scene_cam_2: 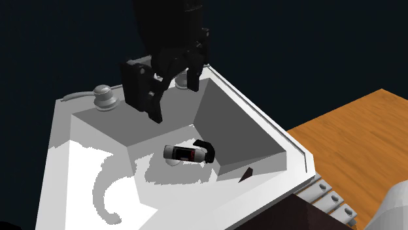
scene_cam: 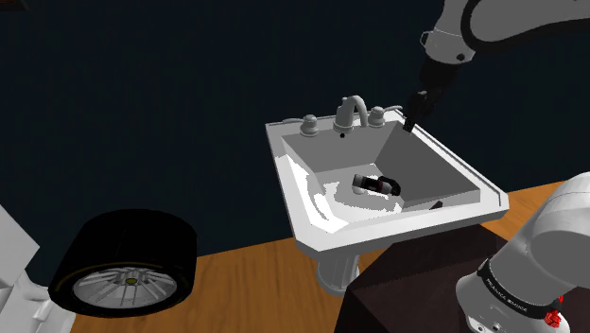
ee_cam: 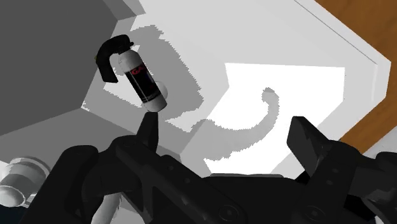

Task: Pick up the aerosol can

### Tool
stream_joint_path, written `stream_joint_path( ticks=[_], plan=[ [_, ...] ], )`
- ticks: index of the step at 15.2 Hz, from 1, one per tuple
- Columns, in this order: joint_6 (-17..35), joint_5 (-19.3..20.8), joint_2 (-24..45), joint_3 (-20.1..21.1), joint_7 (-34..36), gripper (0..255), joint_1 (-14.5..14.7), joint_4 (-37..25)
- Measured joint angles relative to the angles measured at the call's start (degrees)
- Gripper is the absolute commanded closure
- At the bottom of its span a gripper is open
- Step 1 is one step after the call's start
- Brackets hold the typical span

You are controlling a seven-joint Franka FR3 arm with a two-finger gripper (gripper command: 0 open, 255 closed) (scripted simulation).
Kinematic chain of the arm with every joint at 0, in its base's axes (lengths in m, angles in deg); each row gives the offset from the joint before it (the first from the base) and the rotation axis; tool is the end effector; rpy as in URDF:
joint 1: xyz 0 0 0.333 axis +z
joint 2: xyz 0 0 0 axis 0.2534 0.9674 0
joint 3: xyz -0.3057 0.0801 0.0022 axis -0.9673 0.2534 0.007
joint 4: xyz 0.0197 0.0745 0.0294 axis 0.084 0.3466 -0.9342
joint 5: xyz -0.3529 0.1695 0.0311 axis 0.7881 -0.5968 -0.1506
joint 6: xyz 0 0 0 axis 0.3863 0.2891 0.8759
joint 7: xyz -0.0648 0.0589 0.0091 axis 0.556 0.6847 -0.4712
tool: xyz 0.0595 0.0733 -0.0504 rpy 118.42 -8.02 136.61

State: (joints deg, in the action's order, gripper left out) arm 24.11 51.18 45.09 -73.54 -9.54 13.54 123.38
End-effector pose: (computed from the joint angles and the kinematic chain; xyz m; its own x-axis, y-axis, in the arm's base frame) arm 0.3263 -0.0400 0.5134 0.9932 0.0700 0.0934 0.0672 -0.9972 0.0337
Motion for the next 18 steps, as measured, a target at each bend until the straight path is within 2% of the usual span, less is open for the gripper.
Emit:
stream_joint_path(
  ticks=[9, 15, 18],
  plan=[
    [20.43, 5.06, 10.08, -5.86, -7.68, 0, -1.61, 9.47],
    [35.65, 7.38, 22.89, -10.0, -12.81, 0, -2.13, 11.14],
    [43.15, 7.04, 31.19, -12.0, -15.85, 0, -1.61, 9.94]
  ],
)
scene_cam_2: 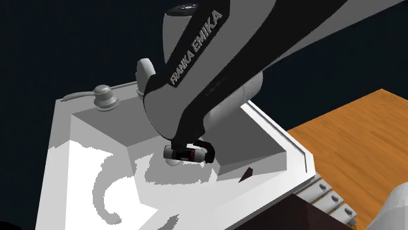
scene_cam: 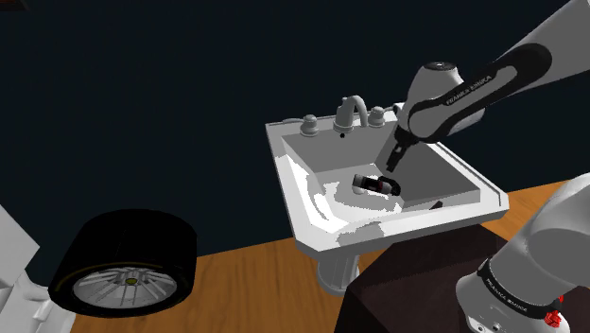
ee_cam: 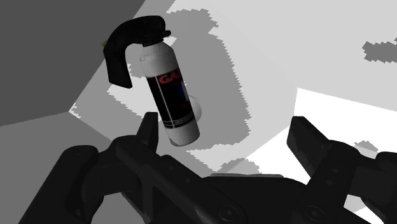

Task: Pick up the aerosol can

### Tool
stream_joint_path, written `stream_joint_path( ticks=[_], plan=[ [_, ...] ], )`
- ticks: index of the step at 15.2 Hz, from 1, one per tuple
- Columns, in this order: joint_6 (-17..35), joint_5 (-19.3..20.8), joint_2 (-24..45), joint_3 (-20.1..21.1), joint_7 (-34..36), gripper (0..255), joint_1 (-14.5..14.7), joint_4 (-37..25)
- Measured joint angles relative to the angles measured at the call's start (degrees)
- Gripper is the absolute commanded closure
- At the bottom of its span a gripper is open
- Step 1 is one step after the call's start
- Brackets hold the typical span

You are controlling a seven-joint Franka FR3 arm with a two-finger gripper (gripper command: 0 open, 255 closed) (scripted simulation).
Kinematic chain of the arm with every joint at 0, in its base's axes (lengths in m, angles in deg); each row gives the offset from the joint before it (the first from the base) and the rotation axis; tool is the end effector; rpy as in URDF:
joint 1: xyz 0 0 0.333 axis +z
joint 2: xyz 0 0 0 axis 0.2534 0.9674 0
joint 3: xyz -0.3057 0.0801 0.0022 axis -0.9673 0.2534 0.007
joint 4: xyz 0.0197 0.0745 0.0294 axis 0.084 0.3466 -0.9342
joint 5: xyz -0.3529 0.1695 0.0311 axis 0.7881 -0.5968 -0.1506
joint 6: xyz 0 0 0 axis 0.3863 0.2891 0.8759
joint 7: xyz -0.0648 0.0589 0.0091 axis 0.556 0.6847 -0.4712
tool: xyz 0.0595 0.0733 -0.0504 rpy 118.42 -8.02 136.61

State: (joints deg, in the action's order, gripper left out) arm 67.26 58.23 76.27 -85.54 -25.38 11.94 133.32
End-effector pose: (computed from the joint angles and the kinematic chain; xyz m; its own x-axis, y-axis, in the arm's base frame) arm 0.3825 -0.1219 0.3003 0.9656 0.2424 0.0947 0.2334 -0.9676 0.0969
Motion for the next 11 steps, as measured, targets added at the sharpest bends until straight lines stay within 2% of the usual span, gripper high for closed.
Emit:
stream_joint_path(
  ticks=[4, 6, 8, 11],
  plan=[
    [9.18, -3.16, 10.25, -2.38, -6.18, 0, 0.65, -1.43],
    [13.97, -7.85, 16.94, -2.26, -11.19, 0, 0.7, -3.49],
    [17.69, -12.54, 22.1, -0.5, -16.5, 0, -1.04, -5.07],
    [22.29, -17.99, 30.51, 4.4, -22.72, 0, -5.52, -9.26]
  ],
)
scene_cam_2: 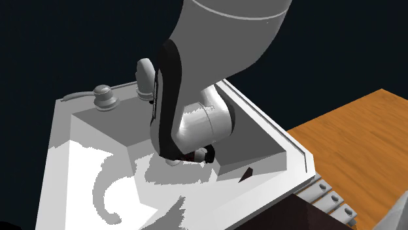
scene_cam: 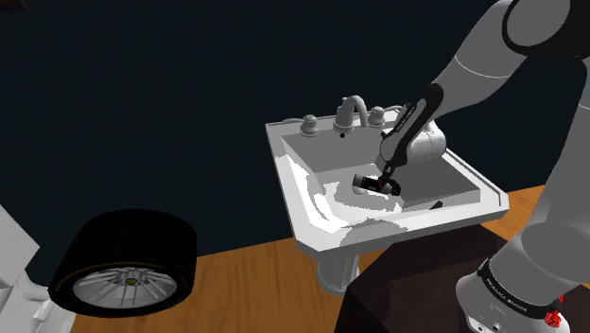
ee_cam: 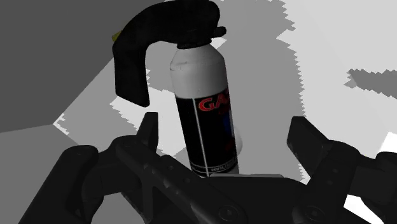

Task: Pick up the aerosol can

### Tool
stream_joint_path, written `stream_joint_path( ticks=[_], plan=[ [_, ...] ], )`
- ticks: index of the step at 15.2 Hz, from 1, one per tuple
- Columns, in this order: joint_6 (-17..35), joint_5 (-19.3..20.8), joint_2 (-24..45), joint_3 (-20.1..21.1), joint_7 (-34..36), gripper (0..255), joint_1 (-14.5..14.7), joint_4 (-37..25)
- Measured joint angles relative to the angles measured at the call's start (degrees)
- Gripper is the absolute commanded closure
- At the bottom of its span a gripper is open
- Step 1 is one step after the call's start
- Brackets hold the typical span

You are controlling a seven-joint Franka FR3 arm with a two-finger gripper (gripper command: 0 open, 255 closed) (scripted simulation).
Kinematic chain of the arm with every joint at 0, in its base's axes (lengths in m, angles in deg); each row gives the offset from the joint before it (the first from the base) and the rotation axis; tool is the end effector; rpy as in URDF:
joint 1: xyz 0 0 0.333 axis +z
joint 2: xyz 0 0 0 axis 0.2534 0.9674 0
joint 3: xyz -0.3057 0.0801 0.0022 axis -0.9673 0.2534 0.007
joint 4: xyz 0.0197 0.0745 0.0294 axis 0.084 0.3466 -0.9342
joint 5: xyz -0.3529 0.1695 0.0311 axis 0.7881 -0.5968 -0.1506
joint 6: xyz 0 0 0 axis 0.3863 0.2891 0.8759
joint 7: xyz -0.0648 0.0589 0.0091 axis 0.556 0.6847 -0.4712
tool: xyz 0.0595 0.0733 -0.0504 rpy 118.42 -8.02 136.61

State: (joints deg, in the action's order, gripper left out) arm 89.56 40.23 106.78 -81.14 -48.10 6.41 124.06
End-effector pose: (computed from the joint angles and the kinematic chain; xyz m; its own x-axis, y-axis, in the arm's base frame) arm 0.4215 -0.1711 0.1719 0.9344 0.3444 0.0909 0.3307 -0.9336 0.1383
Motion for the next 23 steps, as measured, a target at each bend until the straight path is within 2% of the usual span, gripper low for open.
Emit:
stream_joint_path(
  ticks=[2, 3, 6, 11, 12, 23],
  plan=[
    [2.74, -1.37, 5.35, 3.14, -3.05, 0, -3.85, -3.03],
    [3.38, -1.43, 7.22, 3.91, -3.73, 0, -4.85, -4.37],
    [5.62, -1.65, 11.04, 5.61, -4.59, 0, -6.75, -6.15],
    [8.35, -1.85, 15.41, 7.09, -4.76, 0, -8.09, -7.89],
    [8.6, -1.86, 15.86, 7.23, -4.78, 255, -8.24, -8.09],
    [8.71, -1.84, 15.7, 7.25, -4.82, 255, -8.28, -7.95]
  ],
)
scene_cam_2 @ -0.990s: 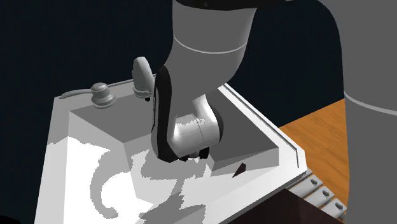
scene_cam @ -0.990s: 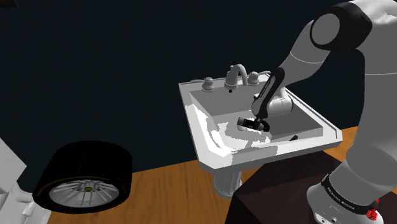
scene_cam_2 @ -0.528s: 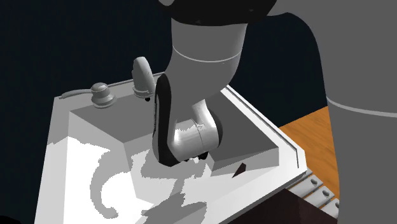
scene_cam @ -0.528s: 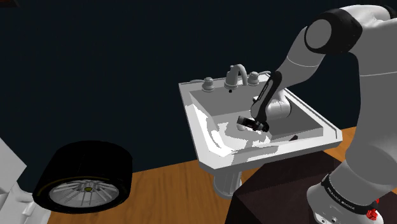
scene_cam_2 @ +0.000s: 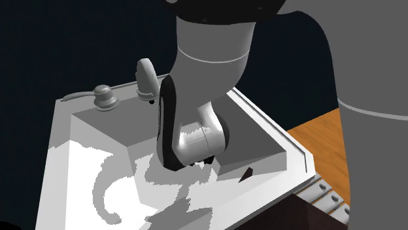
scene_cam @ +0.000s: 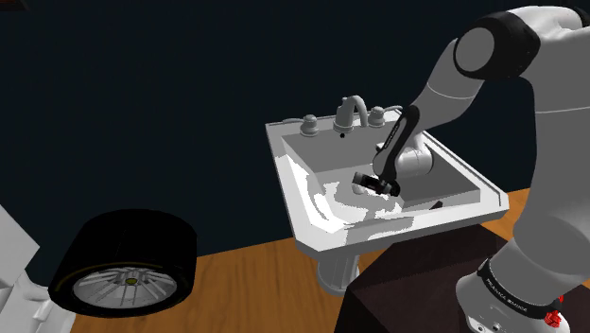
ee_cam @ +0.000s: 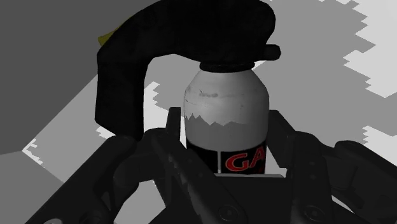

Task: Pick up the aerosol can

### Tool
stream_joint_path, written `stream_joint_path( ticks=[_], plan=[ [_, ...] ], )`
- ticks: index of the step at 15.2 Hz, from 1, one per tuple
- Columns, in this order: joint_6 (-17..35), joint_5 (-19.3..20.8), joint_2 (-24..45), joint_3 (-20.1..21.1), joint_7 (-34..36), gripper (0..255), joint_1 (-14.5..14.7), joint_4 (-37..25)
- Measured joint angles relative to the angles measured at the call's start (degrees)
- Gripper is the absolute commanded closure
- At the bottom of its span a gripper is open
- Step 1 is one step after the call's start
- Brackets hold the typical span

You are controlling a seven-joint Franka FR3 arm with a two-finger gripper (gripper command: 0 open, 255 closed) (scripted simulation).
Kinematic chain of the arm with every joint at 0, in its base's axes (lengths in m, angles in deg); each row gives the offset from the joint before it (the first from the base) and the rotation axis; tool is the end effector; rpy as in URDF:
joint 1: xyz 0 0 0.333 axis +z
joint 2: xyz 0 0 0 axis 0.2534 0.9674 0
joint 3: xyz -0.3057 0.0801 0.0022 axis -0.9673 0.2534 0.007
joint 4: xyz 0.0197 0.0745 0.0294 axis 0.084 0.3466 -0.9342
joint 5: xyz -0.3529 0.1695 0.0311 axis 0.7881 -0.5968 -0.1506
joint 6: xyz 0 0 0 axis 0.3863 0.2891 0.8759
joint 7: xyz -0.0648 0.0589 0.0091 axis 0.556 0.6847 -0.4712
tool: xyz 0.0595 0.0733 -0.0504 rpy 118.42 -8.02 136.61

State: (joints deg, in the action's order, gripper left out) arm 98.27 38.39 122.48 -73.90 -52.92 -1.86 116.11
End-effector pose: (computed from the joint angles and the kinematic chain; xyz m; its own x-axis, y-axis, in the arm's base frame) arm 0.4361 -0.1894 0.0937 0.9215 0.3776 0.0904 0.3620 -0.9197 0.1517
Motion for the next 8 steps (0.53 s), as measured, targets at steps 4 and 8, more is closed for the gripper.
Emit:
stream_joint_path(
  ticks=[4, 8],
  plan=[
    [-2.2, 0.08, -3.18, -1.12, 0.13, 255, 1.09, 1.15],
    [-4.43, 0.35, -6.91, -2.63, 0.45, 255, 2.63, 2.73]
  ],
)
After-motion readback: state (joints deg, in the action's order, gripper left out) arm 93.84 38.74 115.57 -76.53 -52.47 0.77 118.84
